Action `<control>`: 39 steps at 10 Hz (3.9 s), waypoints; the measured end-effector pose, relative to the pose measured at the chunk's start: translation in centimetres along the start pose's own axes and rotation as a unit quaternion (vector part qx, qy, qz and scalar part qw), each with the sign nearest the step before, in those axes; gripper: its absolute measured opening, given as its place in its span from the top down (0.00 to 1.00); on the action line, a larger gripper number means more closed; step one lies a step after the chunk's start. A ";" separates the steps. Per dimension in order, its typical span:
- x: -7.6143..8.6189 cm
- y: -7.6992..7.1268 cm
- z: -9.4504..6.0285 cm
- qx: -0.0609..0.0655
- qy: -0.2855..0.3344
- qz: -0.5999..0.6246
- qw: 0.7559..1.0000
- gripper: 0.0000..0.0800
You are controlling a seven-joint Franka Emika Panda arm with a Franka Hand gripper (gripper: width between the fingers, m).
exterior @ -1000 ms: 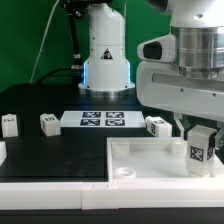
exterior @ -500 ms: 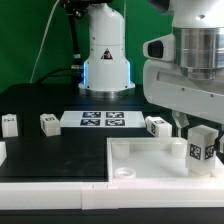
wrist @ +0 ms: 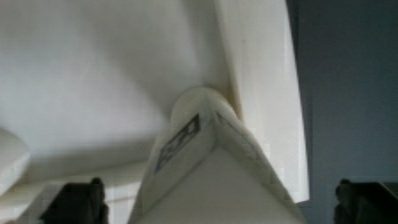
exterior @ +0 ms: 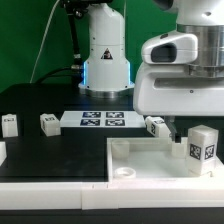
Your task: Assemble one leg
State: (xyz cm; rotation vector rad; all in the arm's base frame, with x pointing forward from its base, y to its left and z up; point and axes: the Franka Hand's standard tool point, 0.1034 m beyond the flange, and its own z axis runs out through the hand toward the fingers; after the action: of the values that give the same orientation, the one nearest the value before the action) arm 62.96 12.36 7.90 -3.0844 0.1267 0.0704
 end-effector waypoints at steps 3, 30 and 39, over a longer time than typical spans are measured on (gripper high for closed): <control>0.0 0.3 0.0 0.000 0.000 -0.181 0.983 0.19; -0.2 -0.1 0.5 0.009 -0.008 0.028 1.000 0.19; -0.1 0.5 0.5 0.006 -0.005 -0.169 0.986 0.64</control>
Offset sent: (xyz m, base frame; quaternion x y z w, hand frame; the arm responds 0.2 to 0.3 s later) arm -0.0064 0.0004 0.0010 0.0001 0.0024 -0.2079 0.9781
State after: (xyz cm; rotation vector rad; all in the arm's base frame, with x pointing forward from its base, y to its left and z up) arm 62.79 11.94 7.38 -3.0421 -0.3935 0.0709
